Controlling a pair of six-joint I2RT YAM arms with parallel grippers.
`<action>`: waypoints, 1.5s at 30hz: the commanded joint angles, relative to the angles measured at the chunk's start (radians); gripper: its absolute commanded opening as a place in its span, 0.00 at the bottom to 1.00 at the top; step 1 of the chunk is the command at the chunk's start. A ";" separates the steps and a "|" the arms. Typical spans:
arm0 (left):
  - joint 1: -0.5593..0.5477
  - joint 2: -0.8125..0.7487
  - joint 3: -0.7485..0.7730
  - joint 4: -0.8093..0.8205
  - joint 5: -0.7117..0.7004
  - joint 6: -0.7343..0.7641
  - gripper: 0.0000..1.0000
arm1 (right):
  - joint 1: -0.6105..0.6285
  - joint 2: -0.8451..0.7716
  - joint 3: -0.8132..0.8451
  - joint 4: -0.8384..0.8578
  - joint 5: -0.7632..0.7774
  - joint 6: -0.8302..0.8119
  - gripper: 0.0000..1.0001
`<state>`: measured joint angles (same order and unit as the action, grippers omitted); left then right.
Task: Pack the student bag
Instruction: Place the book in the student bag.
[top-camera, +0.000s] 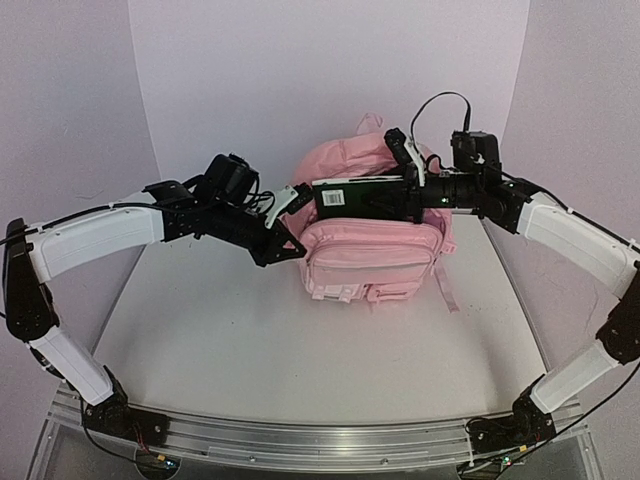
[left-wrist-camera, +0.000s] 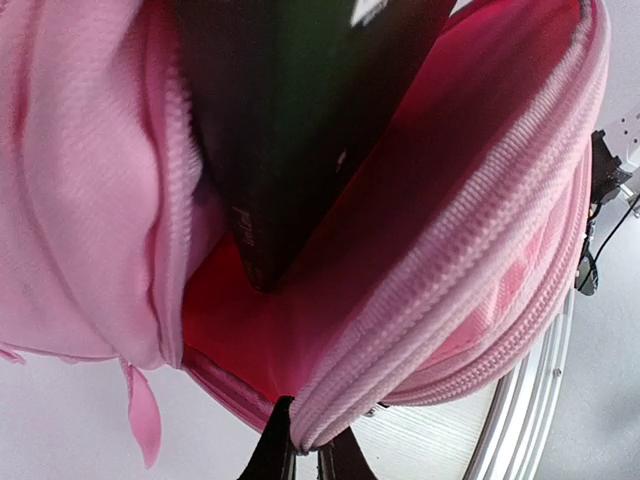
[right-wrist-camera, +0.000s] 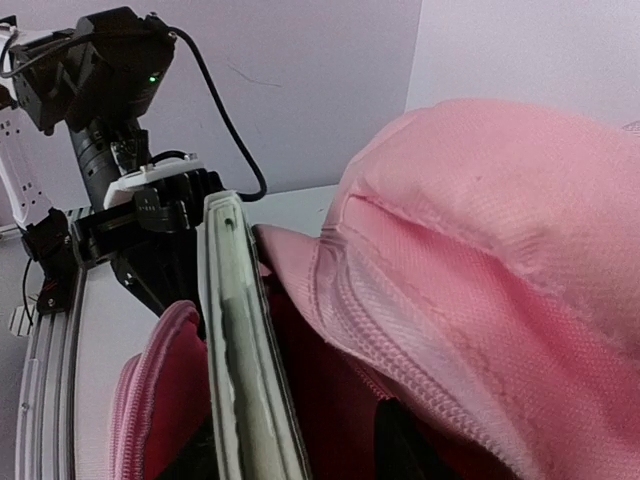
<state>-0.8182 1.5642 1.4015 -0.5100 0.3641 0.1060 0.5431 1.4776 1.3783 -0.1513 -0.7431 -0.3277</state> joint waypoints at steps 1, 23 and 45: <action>0.017 -0.081 0.102 -0.017 0.010 -0.065 0.00 | -0.013 -0.026 0.022 0.053 0.123 0.084 0.55; 0.199 -0.058 0.203 0.083 -0.026 -0.411 0.00 | -0.021 -0.281 0.008 0.064 0.251 0.633 0.87; 0.213 -0.054 0.161 0.095 0.079 -0.405 0.00 | -0.032 -0.207 -0.579 0.188 0.562 0.621 0.56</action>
<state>-0.6113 1.5642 1.5360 -0.5629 0.3896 -0.2648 0.5110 1.2204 0.7826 -0.0647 -0.2757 0.3564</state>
